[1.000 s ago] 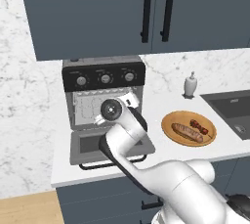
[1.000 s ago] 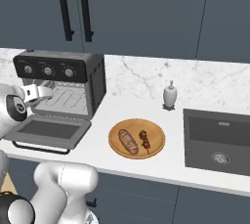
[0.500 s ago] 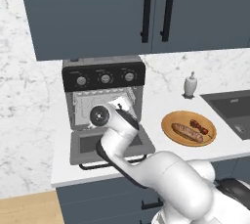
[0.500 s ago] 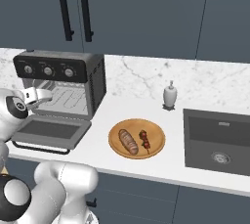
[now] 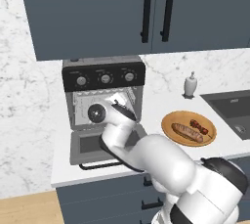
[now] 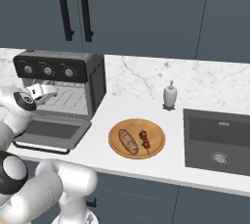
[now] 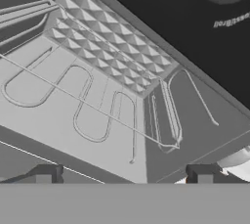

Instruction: Pick up the kebab skewer and baguette bread, and place them inside the toaster oven. Close the toaster oven door and start by setting the timer.

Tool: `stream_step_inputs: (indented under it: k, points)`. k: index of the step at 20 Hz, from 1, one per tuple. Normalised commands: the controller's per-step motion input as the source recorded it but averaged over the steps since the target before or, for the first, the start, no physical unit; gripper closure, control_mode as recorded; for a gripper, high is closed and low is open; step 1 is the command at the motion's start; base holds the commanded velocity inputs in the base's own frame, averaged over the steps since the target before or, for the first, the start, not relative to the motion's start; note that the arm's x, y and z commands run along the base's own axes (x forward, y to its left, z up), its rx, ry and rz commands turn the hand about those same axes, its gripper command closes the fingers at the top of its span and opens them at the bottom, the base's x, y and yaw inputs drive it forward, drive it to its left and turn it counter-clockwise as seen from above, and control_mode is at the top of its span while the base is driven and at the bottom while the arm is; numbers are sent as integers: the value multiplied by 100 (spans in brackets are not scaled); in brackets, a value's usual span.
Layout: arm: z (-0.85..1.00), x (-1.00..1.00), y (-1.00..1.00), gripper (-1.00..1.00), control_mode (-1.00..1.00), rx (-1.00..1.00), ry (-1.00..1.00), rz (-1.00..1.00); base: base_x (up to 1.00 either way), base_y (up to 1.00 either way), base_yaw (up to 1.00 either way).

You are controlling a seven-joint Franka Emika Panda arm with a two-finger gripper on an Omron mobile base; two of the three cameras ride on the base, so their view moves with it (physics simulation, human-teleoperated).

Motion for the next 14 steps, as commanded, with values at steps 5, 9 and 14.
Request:
stream_step_inputs:
  k: [5,9,14]
  points:
    - [-30,21,8,-100,-100,2,-1,3,0,0,0]
    - [-14,20,0,-100,-100,10,-2,0,0,0,0]
    - [0,23,0,-100,-100,11,0,0,0,0,0]
